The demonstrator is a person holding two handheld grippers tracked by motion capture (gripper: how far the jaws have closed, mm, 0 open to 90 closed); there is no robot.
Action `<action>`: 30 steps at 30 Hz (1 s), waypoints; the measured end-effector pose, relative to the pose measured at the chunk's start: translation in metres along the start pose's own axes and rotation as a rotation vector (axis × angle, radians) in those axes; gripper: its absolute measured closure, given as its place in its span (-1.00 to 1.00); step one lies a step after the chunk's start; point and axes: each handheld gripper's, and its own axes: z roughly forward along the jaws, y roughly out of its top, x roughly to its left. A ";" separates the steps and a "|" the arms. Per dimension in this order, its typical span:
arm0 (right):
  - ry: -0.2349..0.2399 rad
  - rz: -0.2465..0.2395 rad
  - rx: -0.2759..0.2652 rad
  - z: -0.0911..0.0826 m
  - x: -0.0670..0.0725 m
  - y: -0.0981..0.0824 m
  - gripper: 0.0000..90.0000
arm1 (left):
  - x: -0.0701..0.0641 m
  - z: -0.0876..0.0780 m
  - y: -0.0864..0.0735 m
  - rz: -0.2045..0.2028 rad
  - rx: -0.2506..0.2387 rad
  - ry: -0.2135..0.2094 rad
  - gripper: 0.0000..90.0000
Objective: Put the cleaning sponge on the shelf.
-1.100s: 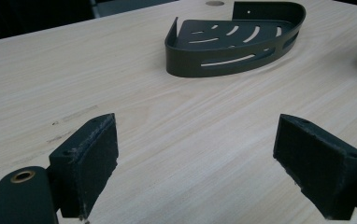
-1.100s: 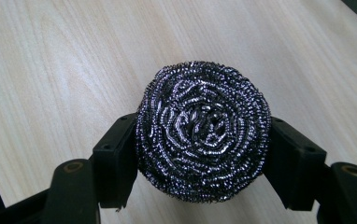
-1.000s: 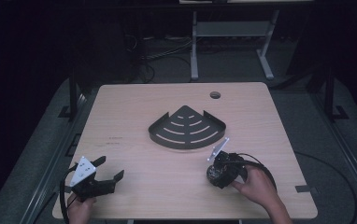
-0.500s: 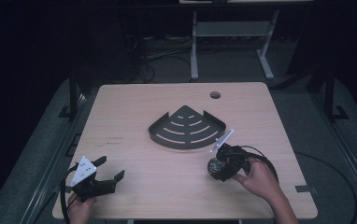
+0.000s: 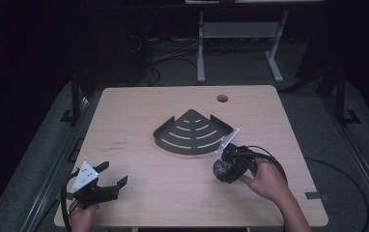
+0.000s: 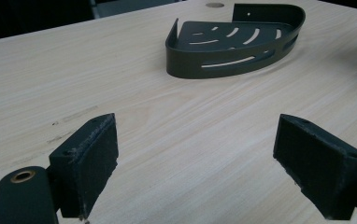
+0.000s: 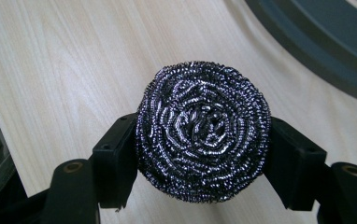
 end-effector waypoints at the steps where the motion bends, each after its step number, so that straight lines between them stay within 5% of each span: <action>1: -0.003 -0.002 0.000 -0.001 0.000 0.001 -0.28 | 0.000 0.000 0.000 0.002 0.001 -0.001 -0.71; 30: 0.001 -0.010 0.009 -0.013 -0.029 0.042 -0.28 | -0.001 0.001 0.000 0.000 -0.002 -0.001 -0.71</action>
